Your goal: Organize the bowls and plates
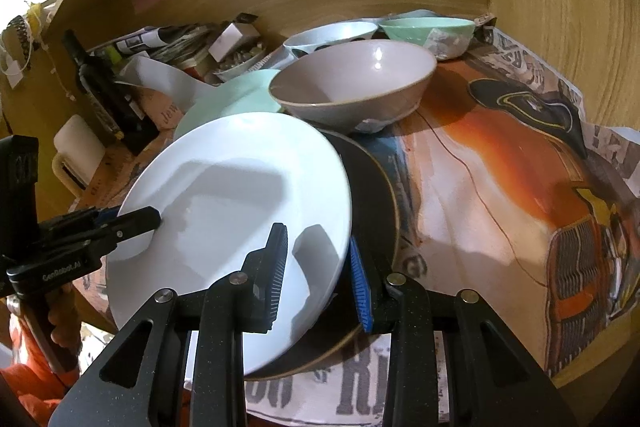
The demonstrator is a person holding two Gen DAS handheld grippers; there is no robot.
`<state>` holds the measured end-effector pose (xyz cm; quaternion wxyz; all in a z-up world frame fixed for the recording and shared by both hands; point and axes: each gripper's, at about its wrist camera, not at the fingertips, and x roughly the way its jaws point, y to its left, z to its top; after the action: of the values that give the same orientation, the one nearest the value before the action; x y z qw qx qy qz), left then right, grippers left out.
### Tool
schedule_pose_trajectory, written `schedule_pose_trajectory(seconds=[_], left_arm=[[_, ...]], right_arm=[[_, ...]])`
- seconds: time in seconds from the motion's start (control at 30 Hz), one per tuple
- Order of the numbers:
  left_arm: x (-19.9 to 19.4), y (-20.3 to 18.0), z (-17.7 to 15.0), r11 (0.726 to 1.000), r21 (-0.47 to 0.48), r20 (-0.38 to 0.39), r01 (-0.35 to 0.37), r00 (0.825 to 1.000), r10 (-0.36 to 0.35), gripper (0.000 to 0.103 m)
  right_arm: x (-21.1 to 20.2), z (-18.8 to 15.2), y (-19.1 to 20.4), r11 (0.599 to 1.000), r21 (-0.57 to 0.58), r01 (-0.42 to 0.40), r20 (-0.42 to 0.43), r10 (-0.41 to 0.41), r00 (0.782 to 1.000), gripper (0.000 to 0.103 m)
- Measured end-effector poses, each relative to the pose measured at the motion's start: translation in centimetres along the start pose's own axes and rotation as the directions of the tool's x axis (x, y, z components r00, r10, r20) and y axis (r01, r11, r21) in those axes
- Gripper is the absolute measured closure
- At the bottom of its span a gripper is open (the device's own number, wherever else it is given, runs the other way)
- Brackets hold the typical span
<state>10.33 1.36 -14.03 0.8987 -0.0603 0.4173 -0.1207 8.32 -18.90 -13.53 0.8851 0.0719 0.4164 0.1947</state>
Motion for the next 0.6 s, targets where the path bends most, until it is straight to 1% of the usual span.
schedule_pose_trajectory(seconds=[0.47, 0.6], left_arm=[[1.8, -0.2, 0.7, 1.000, 0.000, -0.032, 0.017, 0.999, -0.017, 0.067], [2.2, -0.3, 0.8, 1.000, -0.001, -0.038, 0.028, 0.999, -0.028, 0.067]], right_arm=[[0.1, 0.0, -0.7, 1.000, 0.012, 0.021, 0.006, -0.021, 1.000, 0.075], [-0.1, 0.0, -1.1, 1.000, 0.009, 0.013, 0.005, -0.013, 1.000, 0.075]])
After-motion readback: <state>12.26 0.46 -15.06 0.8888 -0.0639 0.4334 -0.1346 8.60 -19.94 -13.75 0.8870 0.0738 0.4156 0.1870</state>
